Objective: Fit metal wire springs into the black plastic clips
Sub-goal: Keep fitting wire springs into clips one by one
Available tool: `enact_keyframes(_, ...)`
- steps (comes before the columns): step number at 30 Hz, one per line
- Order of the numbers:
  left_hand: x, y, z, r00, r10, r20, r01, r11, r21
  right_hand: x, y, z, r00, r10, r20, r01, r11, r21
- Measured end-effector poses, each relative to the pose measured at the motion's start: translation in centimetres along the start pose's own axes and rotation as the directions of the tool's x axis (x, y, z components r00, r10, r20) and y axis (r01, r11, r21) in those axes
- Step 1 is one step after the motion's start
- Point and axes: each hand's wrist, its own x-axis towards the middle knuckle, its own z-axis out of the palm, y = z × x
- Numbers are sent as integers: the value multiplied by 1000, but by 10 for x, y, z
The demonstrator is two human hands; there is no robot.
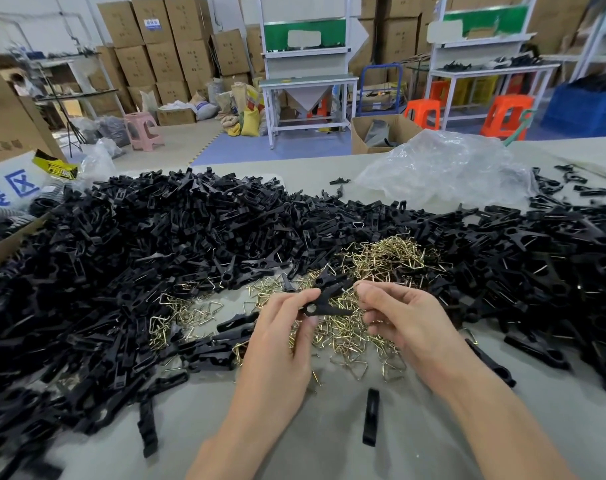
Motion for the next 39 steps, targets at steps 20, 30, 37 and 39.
enact_keyframes(20, 0, -3, 0, 999, 47, 6, -47, 998, 31, 3, 4, 0, 1000, -9, 17, 8, 1000, 11)
enact_keyframes(30, -1, -1, 1, 998, 60, 25, -61, 997, 52, 4, 12, 2, 1000, -1, 29, 3, 997, -75)
enact_keyframes(37, 2, 1, -5, 998, 69, -3, -69, 997, -31, 3, 11, 2, 967, 109, 232, -138, 984, 112)
enact_keyframes(39, 3, 3, -8, 998, 67, 9, -67, 996, -56, 1, 10, 2, 944, 130, 303, -185, 969, 162)
